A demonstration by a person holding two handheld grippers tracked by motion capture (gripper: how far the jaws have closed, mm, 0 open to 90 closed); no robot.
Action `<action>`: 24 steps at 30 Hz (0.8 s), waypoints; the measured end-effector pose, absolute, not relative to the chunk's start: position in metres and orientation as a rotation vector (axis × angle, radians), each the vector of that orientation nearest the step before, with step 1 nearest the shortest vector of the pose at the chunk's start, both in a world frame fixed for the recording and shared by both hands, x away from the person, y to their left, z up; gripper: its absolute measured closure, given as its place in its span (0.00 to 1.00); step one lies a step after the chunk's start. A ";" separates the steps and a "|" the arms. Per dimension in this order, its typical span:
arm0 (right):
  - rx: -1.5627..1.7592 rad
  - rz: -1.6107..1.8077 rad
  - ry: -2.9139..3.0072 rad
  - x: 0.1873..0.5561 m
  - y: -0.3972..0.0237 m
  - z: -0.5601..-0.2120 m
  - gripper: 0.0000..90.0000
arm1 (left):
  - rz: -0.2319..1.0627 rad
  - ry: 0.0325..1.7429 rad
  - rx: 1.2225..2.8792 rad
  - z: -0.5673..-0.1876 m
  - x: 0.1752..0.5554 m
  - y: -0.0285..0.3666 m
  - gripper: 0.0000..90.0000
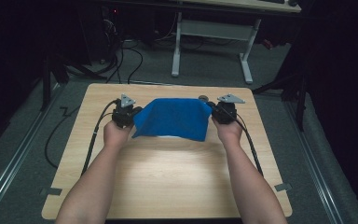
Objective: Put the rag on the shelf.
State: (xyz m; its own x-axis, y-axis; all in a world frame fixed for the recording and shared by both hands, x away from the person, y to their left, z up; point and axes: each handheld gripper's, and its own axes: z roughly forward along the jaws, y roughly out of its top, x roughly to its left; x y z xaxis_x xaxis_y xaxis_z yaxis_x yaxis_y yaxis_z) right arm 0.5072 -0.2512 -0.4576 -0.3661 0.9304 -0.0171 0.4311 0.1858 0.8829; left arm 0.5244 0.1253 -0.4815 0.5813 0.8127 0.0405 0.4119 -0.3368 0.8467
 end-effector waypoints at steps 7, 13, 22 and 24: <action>1.295 1.130 1.904 0.509 -0.250 -0.469 0.99 | 0.568 0.990 1.947 -0.494 0.514 0.129 0.99; 1.293 1.117 1.910 0.505 -0.250 -0.475 0.99 | 0.522 0.998 1.950 -0.499 0.514 0.129 0.98; 1.321 1.089 1.910 0.493 -0.261 -0.487 0.99 | 0.498 1.014 1.915 -0.502 0.517 0.126 0.96; 1.326 1.080 1.918 0.491 -0.263 -0.489 0.99 | 0.499 1.016 1.909 -0.502 0.518 0.126 0.95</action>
